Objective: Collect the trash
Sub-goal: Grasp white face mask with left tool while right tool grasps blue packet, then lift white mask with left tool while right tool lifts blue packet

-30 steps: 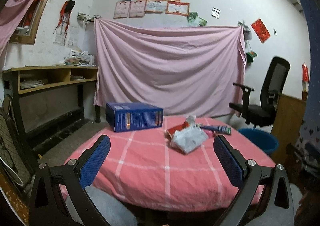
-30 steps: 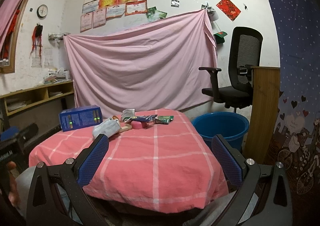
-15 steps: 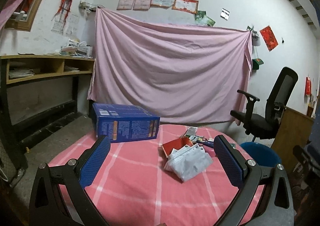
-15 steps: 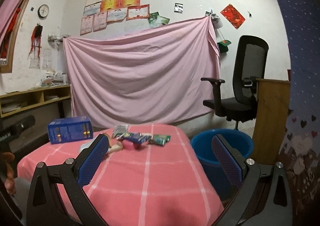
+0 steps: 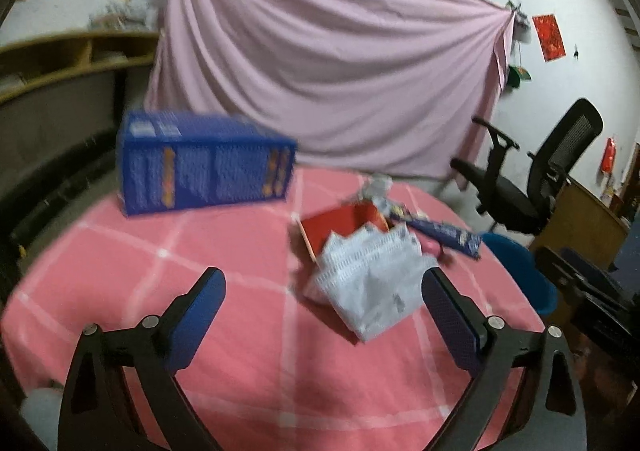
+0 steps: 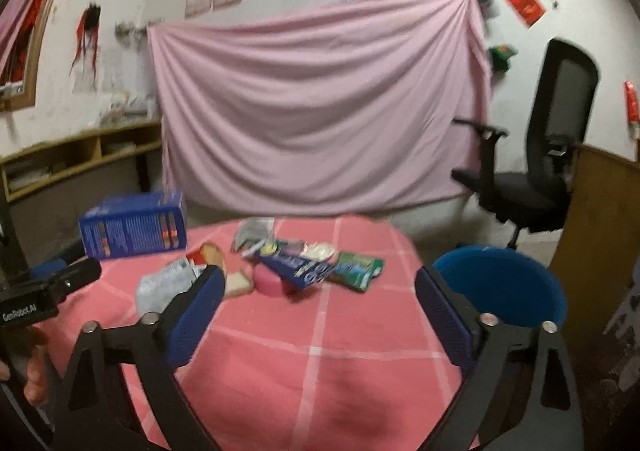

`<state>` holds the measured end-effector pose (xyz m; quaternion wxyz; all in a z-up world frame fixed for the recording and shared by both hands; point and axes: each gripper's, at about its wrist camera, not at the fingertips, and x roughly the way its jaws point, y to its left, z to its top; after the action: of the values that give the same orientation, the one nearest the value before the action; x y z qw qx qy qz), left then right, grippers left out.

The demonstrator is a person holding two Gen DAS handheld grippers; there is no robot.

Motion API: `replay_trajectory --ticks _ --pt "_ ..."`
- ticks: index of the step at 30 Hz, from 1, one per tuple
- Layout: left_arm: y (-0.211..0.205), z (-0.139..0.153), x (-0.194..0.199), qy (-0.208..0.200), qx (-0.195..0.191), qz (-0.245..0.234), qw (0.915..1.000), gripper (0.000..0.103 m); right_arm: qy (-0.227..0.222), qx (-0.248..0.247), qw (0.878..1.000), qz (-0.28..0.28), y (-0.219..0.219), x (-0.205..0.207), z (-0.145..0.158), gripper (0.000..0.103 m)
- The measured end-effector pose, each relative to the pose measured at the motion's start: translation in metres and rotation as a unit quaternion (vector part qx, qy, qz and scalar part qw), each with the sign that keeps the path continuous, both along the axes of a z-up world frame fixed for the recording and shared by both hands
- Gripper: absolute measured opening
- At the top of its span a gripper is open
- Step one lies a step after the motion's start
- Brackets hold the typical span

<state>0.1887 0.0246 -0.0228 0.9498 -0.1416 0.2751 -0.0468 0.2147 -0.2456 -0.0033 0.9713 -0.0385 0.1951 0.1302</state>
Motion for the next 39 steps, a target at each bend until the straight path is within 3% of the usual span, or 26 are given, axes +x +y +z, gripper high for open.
replay_trajectory --ticks 3,5,7,8,11,17,22,26,33,34,36,39 --pt "-0.001 -0.009 0.011 0.019 -0.02 -0.027 0.9992 0.089 0.032 -0.019 0.999 0.014 0.005 0.019 -0.009 0.08" --pt "0.0 -0.018 0.02 0.04 -0.031 -0.037 0.998 0.08 0.055 -0.035 0.997 0.028 0.01 0.036 -0.014 0.073" --pt "0.001 -0.024 0.029 0.065 -0.052 -0.05 0.9953 0.064 0.065 -0.04 0.996 0.038 0.013 0.046 -0.014 0.064" --pt "0.003 -0.026 0.033 0.075 -0.064 -0.054 0.9937 0.062 0.076 -0.041 0.995 0.046 0.015 0.057 -0.016 0.062" --pt "0.007 -0.024 0.037 0.08 -0.087 -0.063 0.991 0.054 0.112 -0.034 0.991 0.061 0.019 0.081 -0.018 0.058" --pt "0.009 -0.019 0.043 0.092 -0.091 -0.093 0.9871 0.042 0.148 -0.042 0.985 0.074 0.021 0.121 -0.028 0.056" --pt "0.013 -0.021 0.047 0.105 -0.11 -0.105 0.9827 0.024 0.179 -0.04 0.977 0.105 0.024 0.13 -0.037 0.047" --pt "0.017 -0.021 0.046 0.105 -0.111 -0.105 0.9826 0.017 0.181 -0.052 0.974 0.123 0.028 0.12 -0.036 0.037" --pt "0.01 -0.02 0.042 0.092 -0.1 -0.099 0.9858 0.009 0.198 -0.082 0.968 0.13 0.041 0.115 -0.043 0.036" --pt "0.01 -0.017 0.039 0.085 -0.095 -0.099 0.9869 0.008 0.197 -0.086 0.968 0.129 0.042 0.114 -0.044 0.033" --pt "0.007 -0.014 0.035 0.074 -0.086 -0.101 0.9884 0.006 0.197 -0.093 0.968 0.125 0.044 0.111 -0.045 0.011" --pt "0.0 -0.012 0.028 0.058 -0.069 -0.099 0.991 0.005 0.192 -0.088 0.969 0.127 0.044 0.104 -0.043 0.006"
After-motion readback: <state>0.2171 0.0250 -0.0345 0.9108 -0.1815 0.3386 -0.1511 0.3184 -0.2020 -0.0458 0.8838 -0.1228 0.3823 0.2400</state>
